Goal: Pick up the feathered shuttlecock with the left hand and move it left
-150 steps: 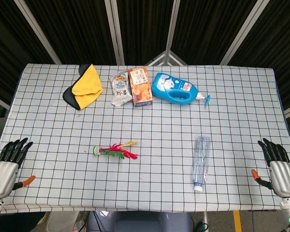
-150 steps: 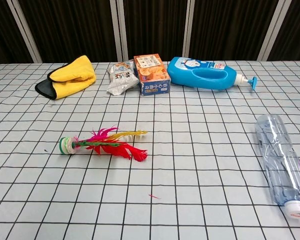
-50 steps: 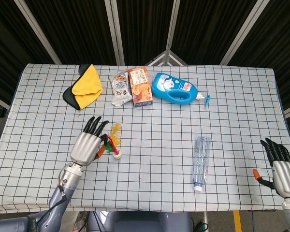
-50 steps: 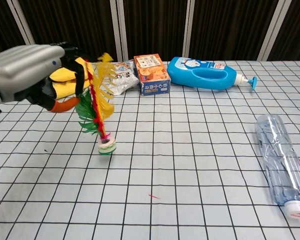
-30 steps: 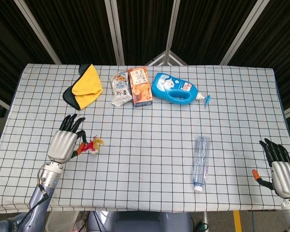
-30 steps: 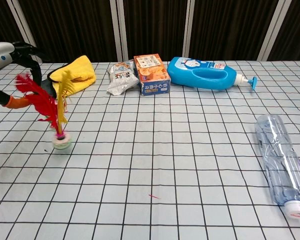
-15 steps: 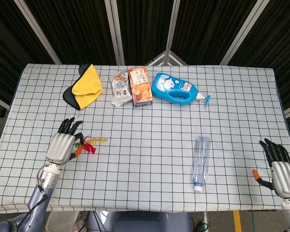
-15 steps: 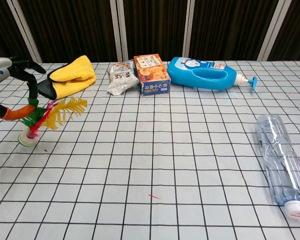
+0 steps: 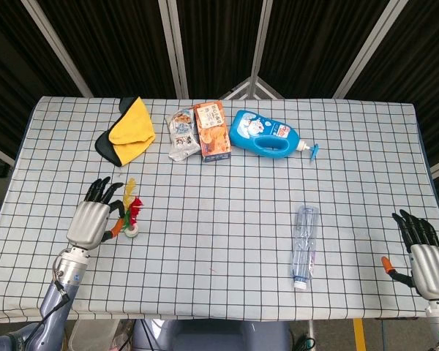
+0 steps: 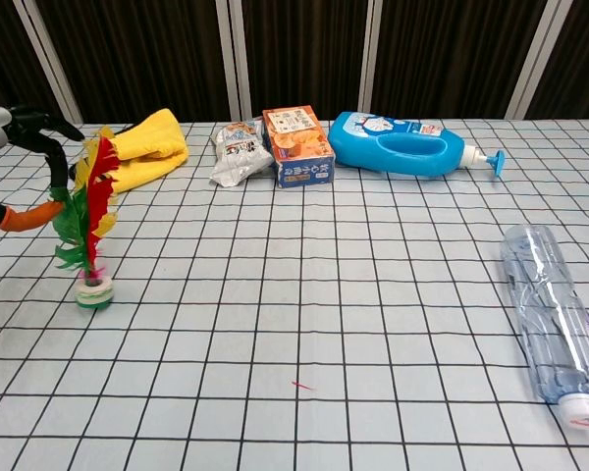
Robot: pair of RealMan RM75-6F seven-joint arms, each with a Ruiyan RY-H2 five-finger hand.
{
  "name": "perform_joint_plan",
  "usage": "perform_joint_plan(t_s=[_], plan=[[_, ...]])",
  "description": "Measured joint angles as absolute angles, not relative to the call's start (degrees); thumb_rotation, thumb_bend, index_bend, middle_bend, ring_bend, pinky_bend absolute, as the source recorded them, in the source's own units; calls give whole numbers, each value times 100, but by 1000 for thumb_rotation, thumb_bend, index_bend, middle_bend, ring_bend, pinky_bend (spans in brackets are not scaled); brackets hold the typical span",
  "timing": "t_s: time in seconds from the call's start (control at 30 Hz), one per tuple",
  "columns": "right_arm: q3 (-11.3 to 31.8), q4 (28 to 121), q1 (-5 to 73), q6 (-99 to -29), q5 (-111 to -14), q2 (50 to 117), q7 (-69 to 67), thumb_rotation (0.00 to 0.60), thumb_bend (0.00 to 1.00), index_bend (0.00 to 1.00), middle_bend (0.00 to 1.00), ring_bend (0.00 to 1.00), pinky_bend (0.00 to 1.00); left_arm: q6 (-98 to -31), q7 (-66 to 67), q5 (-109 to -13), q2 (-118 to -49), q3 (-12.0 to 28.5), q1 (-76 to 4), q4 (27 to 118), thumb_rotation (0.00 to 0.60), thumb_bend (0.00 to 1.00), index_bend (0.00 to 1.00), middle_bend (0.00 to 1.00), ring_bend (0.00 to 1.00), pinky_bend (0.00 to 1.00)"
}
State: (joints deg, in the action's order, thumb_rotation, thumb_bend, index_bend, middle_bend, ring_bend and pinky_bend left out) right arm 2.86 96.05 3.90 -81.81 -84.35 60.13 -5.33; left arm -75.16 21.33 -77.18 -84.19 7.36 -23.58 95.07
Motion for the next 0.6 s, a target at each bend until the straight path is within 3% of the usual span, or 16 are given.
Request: perform_joint_plan(t_s=[0.27,0.43,0.53,0.6], plan=[[284,9606,389,-8173,-8428,6012,-532,600,394,0,0,0,0,-7479,2136,-7712,-8452,690,-2354,9470,600,537,568,133,0,0],[285,9606,391,-8164,-8421,6005,-535,600,394,0,0,0,0,-7451,2132,-7694,-8452,647,-2337,9448,600,252,290,57,0,0],[284,9611,392,-8162,-8423,6000,-539,600,394,0,0,0,0,-7472,2024,-7750,-8429,640,-2325,9455,600,151,129,19,0,0],[285,9611,394,-8161,-8427,5999,-535,600,393,0,0,0,0,-7511,1881,-7807,-8394,638,-2306,9485,600,140,93,13,0,0]])
